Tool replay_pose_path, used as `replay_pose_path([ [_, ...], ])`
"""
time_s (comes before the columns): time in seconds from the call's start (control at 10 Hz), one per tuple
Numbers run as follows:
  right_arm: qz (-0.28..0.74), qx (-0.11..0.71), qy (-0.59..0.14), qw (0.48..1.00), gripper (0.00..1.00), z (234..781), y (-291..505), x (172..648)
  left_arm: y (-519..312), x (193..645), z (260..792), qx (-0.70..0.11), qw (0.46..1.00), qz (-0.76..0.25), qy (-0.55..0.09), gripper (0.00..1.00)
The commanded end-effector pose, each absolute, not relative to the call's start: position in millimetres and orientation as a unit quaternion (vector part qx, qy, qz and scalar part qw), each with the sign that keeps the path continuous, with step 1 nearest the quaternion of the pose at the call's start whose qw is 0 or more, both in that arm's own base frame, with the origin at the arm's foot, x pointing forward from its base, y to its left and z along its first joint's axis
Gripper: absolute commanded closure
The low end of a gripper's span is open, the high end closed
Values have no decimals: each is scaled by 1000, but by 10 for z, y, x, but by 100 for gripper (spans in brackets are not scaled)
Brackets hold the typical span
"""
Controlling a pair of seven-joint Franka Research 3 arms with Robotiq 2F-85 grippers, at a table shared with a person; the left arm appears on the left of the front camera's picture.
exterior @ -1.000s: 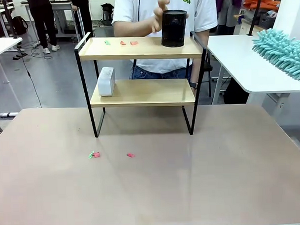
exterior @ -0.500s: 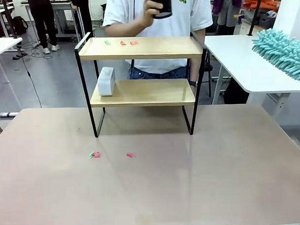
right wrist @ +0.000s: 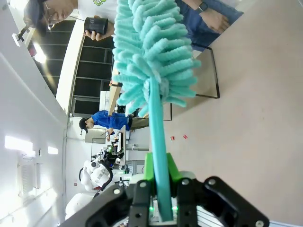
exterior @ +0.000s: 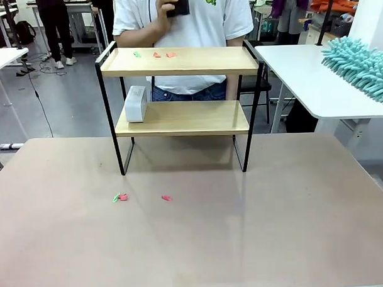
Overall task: Clean the shelf.
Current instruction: Clean the remaining tier of the Shelf with the Duster once objects are removed.
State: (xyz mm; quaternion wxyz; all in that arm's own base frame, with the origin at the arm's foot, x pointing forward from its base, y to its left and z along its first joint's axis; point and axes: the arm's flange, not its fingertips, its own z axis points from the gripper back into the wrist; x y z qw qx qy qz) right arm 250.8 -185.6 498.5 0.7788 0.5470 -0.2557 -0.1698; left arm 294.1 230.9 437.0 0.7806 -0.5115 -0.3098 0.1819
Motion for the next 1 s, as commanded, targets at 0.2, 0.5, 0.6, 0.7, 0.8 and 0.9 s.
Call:
replay_pose_path([
  [0.2, -184, 523, -250, 794, 88, 5079, -1780, 2530, 2294, 2943, 4359, -514, 777, 171, -321, 0],
  [0.5, -170, 485, -309, 800, 88, 5907, -1257, 2647, 2294, 2943, 4359, -514, 777, 171, -321, 0],
  [0.6, -137, 472, -326, 808, 88, 6255, -927, 2722, 2294, 2943, 4359, -514, 777, 171, -321, 0],
  [0.7, -108, 458, -317, 823, 88, 6462, -567, 2826, 2294, 2943, 4359, -514, 777, 171, -321, 0],
  [0.8, -84, 447, -300, 838, 88, 6599, -173, 2947, 2294, 2943, 4359, -514, 777, 171, -321, 0],
  [0.9, -64, 437, -283, 851, 88, 6693, 221, 3052, 2294, 2943, 4359, -514, 777, 171, -321, 0],
])
